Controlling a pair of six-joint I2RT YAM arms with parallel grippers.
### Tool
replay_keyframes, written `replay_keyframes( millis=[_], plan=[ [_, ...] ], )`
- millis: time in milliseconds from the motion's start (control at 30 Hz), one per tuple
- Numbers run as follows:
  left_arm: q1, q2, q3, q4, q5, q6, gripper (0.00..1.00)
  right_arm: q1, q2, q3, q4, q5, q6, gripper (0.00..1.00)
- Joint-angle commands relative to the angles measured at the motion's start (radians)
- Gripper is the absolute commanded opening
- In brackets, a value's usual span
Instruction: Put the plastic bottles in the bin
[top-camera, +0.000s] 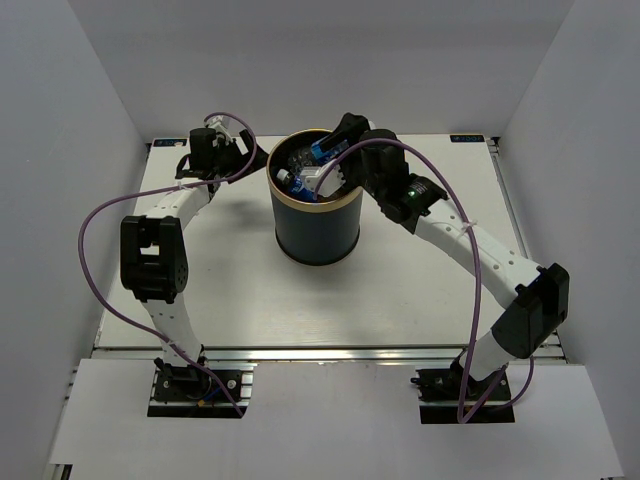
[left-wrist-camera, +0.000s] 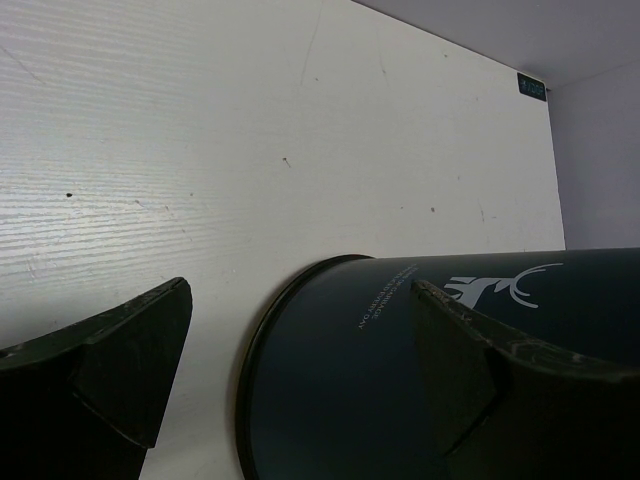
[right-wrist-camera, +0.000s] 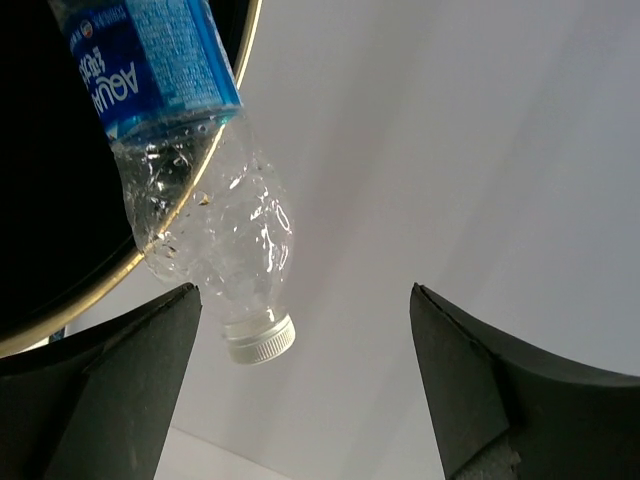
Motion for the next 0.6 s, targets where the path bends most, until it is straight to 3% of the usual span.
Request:
replay_keyframes(
  millis=[0,333,567],
  plan=[
    [-0.002,-0.021,0.039,0.0,0.016,0.001,0.98,0.002,-0.027,0.032,0.016,-0.035,0.005,0.89],
    [-0.001,-0.013,0.052,-0.016,0.011,0.008,0.98,0.004,-0.044,0.029,-0.015,-0.127,0.091,0.89],
    [-0.001,-0.015,0.05,-0.021,0.007,0.015,0.98,0.002,-0.065,0.132,-0.056,-0.244,0.232,0.89]
  ],
)
